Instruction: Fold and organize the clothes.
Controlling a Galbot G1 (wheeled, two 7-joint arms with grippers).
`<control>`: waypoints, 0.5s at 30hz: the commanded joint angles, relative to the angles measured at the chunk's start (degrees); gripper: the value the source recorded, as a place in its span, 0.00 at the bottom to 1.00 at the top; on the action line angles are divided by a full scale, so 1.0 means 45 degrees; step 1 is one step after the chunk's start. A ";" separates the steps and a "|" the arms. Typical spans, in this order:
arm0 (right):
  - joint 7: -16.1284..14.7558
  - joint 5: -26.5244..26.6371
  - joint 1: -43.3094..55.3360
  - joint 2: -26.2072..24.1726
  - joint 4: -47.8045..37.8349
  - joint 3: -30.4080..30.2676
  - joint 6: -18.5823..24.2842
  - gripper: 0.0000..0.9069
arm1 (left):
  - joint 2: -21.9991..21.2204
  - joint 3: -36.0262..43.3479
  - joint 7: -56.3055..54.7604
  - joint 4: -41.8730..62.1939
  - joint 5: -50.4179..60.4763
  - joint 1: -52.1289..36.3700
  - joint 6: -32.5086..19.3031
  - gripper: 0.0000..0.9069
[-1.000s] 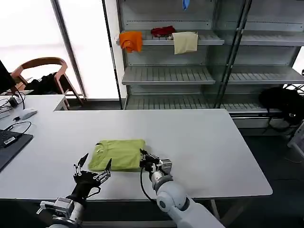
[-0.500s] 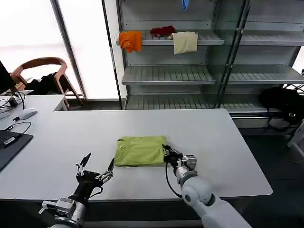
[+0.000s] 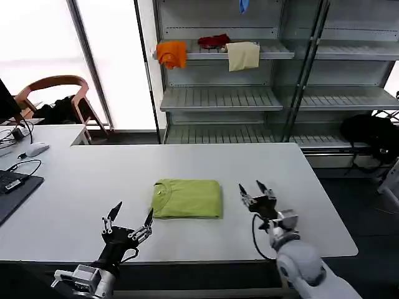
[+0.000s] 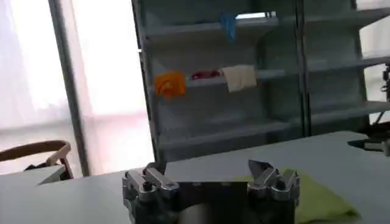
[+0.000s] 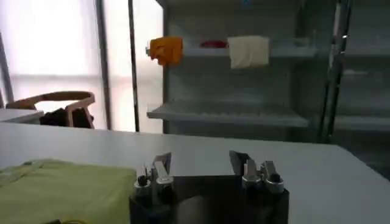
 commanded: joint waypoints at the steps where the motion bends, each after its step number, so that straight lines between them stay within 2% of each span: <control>1: 0.0679 0.0153 -0.6436 -0.1540 0.3860 0.4986 0.2854 1.00 | -0.0168 0.0575 -0.0403 0.0142 0.0030 0.0963 -0.2133 1.00; 6: 0.1219 -0.0830 -0.8694 -0.0692 0.4123 0.4942 0.4963 1.00 | -0.0276 0.0725 -0.0960 0.0501 0.0294 0.2212 -0.3704 1.00; 10: 0.1430 -0.1539 -0.9754 -0.0565 0.3774 0.4854 0.6032 1.00 | -0.0165 0.0510 -0.1210 0.0543 0.0317 0.2691 -0.4106 1.00; 13: 0.1329 -0.1882 -1.0502 -0.0595 0.3676 0.4863 0.6589 1.00 | -0.0070 0.0371 -0.1449 0.0567 0.0253 0.2824 -0.4191 1.00; 15: 0.1272 -0.2439 -1.1038 -0.0538 0.3631 0.4763 0.7332 1.00 | 0.0020 0.0312 -0.1666 0.0569 0.0085 0.2923 -0.4192 1.00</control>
